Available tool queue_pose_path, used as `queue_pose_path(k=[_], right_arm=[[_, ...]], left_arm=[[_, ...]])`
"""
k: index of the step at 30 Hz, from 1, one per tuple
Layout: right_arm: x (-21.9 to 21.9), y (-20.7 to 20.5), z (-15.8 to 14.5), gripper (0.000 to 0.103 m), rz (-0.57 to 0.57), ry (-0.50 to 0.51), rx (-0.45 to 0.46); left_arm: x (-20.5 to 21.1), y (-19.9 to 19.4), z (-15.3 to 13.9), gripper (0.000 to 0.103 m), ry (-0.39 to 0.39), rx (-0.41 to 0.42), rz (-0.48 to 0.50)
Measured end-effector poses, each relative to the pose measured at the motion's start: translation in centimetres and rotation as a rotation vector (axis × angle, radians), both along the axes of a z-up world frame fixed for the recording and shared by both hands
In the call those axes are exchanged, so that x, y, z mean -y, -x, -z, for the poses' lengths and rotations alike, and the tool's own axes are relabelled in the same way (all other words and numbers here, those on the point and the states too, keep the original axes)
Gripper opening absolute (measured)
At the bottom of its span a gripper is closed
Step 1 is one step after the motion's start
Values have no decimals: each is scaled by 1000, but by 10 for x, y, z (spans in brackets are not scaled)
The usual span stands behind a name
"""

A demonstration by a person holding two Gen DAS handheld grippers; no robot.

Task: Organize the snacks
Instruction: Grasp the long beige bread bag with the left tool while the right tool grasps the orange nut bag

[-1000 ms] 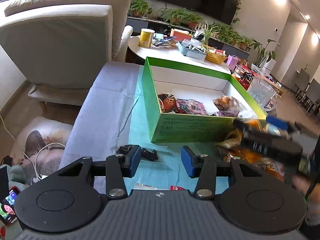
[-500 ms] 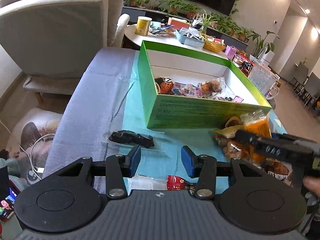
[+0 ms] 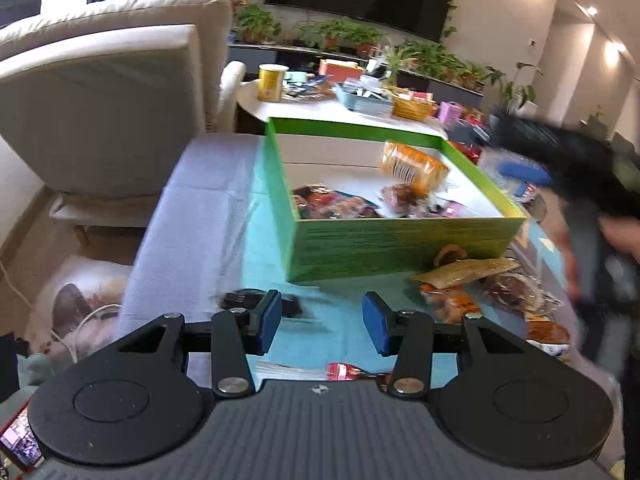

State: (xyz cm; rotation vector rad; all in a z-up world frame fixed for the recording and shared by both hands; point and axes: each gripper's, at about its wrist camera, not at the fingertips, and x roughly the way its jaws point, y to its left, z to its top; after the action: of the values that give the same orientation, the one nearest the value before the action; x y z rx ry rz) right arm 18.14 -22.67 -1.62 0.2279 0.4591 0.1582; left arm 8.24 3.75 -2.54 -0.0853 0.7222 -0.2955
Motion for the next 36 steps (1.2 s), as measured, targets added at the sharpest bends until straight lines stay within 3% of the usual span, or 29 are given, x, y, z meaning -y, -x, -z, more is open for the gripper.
queue_pose_path(k=[5,10,15,24,30,36], right_arm=[[12,46,18,72,0,75,-32],[15,81,21,72,15,135,-33],[5,89,34,72,27,207,-74],[-17,107,47,72,-86,210,-86],[-32,89,59,72,-72,226,-145],[-34,72,74,72,-35,205,-228]], left_arm=[[-9,-4,16,43,22,-78,-13],[-11,19,29,43,-35,-110,18],[-8,41,42,45,-88,-156,53],[3,57,47,43,-181,-73,55],[-6,60,44,39,-91,-84,35],[-6,68,35,39,-108,-31,38]])
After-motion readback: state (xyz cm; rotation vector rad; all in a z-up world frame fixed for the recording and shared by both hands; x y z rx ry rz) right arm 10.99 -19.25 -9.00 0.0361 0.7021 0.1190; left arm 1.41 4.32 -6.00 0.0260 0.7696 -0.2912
